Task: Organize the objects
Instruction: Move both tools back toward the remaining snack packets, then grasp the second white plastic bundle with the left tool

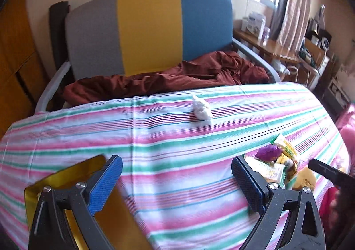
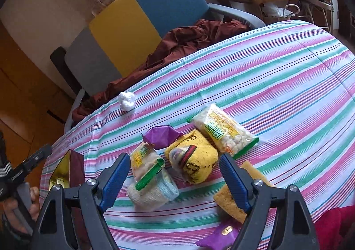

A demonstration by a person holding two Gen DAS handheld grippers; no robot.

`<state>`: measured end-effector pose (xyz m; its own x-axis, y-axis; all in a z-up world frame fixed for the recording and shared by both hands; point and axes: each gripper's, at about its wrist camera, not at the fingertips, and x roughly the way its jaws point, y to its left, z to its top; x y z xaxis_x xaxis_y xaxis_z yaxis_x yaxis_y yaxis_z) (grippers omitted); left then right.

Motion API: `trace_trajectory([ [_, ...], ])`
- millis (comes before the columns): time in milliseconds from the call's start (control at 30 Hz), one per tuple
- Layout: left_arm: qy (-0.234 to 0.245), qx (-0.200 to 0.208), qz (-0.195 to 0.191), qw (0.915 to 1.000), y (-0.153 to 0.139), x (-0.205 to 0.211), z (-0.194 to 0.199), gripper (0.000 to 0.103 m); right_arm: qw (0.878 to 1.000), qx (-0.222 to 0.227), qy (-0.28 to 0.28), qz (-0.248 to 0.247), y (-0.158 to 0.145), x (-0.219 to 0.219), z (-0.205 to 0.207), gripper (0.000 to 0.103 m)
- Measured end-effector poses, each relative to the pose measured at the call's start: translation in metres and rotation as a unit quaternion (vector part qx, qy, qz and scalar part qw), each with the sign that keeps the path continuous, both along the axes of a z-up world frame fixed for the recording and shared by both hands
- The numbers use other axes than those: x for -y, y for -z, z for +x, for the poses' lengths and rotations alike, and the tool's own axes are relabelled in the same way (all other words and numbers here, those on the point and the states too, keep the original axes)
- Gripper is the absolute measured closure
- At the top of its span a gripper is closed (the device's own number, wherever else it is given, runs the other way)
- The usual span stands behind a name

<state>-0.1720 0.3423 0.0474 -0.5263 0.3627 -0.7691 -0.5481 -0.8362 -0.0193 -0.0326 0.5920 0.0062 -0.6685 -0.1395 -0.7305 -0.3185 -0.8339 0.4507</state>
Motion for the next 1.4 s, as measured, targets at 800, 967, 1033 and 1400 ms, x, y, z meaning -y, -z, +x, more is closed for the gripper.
trace_trajectory([
  [800,0.017,0.041,-0.071,0.9965,0.107,-0.165,-0.130,0.040,0.998,0.007,-0.030,-0.062,0.011,-0.003,0.000,0.019],
  [967,-0.019,0.055,-0.048,0.9971,0.123,-0.146,-0.131,0.066,0.998,0.005,-0.020,-0.063,0.011,-0.007,0.003,0.019],
  [1033,-0.020,0.046,-0.052,0.9974,0.123,-0.140,-0.119,0.066,0.998,0.002,-0.010,-0.062,0.009,-0.010,0.005,0.019],
  [1400,-0.023,0.063,-0.055,0.9962,0.120,-0.091,-0.036,0.066,0.992,-0.013,0.095,-0.080,0.010,-0.047,0.022,0.019],
])
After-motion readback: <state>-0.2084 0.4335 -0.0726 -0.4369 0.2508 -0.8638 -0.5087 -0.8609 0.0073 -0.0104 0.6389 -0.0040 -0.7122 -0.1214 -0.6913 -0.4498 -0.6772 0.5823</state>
